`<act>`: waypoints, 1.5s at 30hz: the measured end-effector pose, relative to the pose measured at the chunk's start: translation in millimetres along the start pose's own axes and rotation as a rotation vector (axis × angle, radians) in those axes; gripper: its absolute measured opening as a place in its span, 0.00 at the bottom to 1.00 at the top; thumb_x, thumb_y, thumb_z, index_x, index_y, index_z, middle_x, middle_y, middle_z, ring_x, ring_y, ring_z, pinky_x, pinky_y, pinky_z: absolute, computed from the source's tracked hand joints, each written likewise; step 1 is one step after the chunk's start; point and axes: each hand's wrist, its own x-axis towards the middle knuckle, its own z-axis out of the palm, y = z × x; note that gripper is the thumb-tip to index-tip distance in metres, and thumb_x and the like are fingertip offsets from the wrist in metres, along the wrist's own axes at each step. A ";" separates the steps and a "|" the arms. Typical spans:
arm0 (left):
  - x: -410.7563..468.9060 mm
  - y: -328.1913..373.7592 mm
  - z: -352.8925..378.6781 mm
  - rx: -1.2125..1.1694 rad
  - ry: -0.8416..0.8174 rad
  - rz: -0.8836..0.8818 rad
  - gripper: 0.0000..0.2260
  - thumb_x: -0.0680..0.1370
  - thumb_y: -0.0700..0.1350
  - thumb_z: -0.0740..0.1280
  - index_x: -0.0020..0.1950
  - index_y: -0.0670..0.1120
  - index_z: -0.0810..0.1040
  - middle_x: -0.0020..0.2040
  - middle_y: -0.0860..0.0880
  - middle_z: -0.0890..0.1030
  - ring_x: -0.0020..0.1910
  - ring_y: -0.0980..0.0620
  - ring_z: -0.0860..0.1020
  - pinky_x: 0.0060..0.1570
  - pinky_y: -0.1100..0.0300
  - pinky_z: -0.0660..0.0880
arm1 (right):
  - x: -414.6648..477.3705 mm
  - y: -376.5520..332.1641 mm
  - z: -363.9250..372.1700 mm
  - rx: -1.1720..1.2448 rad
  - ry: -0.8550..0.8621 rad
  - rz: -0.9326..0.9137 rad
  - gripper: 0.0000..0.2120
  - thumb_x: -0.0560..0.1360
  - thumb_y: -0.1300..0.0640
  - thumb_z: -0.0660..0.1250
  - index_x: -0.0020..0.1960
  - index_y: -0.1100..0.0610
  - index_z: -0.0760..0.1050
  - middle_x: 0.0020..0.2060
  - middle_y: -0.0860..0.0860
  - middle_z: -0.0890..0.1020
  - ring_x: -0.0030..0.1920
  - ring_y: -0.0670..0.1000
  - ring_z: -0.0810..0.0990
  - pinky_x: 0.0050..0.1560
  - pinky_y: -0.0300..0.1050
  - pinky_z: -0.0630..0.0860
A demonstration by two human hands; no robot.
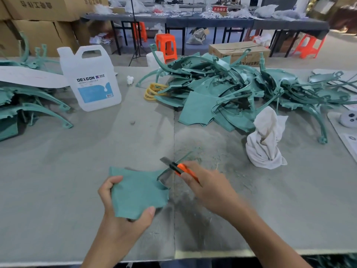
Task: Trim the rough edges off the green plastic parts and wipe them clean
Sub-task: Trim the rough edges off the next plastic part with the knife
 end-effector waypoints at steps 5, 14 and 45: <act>-5.9 3.8 7.0 0.077 -0.037 -0.017 0.40 0.63 0.37 0.78 0.62 0.62 0.57 0.59 0.62 0.69 0.51 0.68 0.78 0.44 0.77 0.73 | -10.5 -7.1 8.8 -0.145 -0.064 0.002 0.11 0.84 0.40 0.55 0.64 0.41 0.65 0.43 0.49 0.81 0.43 0.58 0.80 0.36 0.50 0.64; -10.4 10.0 4.5 0.097 -0.054 -0.080 0.42 0.68 0.31 0.76 0.59 0.70 0.58 0.58 0.63 0.71 0.52 0.66 0.78 0.42 0.77 0.73 | -7.2 -8.4 7.3 -0.191 -0.092 0.036 0.13 0.84 0.39 0.55 0.66 0.42 0.67 0.45 0.52 0.83 0.45 0.61 0.81 0.38 0.51 0.67; 0.4 16.6 21.5 -0.206 0.191 -0.354 0.31 0.55 0.62 0.75 0.53 0.67 0.65 0.55 0.58 0.79 0.46 0.61 0.83 0.46 0.53 0.80 | 6.1 -0.4 -5.5 -0.299 -0.044 0.015 0.15 0.83 0.37 0.54 0.68 0.37 0.67 0.45 0.45 0.68 0.36 0.48 0.70 0.34 0.45 0.65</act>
